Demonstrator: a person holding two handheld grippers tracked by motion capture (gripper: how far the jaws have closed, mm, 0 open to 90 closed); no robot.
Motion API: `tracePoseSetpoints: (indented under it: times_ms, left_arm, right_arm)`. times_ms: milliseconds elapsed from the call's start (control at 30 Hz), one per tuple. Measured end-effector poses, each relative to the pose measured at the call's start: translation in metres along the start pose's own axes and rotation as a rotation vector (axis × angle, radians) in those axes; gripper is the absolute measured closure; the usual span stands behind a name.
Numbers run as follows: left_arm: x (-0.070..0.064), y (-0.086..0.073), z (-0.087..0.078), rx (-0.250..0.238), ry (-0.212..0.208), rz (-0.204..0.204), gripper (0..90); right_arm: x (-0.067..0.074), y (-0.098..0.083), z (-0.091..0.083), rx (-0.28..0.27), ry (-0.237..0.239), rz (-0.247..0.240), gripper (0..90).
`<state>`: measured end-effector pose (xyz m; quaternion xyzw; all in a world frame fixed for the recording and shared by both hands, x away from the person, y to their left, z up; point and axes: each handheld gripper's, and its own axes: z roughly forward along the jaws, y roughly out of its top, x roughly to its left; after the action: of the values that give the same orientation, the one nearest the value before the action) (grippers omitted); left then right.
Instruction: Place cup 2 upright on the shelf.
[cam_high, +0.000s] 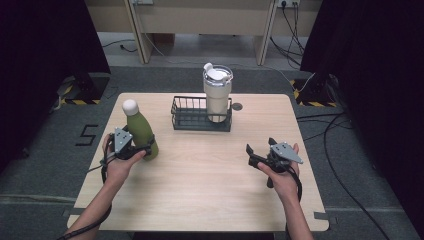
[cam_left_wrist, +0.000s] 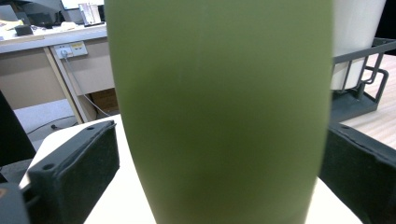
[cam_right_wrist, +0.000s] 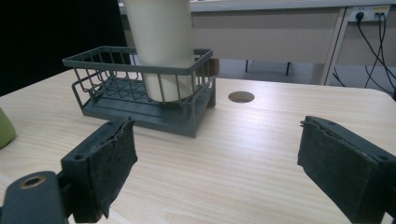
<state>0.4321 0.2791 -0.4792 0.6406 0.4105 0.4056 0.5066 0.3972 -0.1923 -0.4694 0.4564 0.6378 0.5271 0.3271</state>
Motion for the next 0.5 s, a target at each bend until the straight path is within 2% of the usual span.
tracePoseSetpoints:
  times_ms: [300,500]
  left_arm:
    - [-0.0011,-0.0023,0.0023,-0.022,-0.015,-0.015,17.8]
    - [-0.0004,-0.0023,0.0024,-0.029,-0.02,-0.026,18.9]
  right_arm:
    - [-0.001,-0.0011,0.0009,0.007,0.001,-0.001,11.6]
    - [-0.0018,-0.0018,0.0015,0.009,-0.003,0.0,11.7]
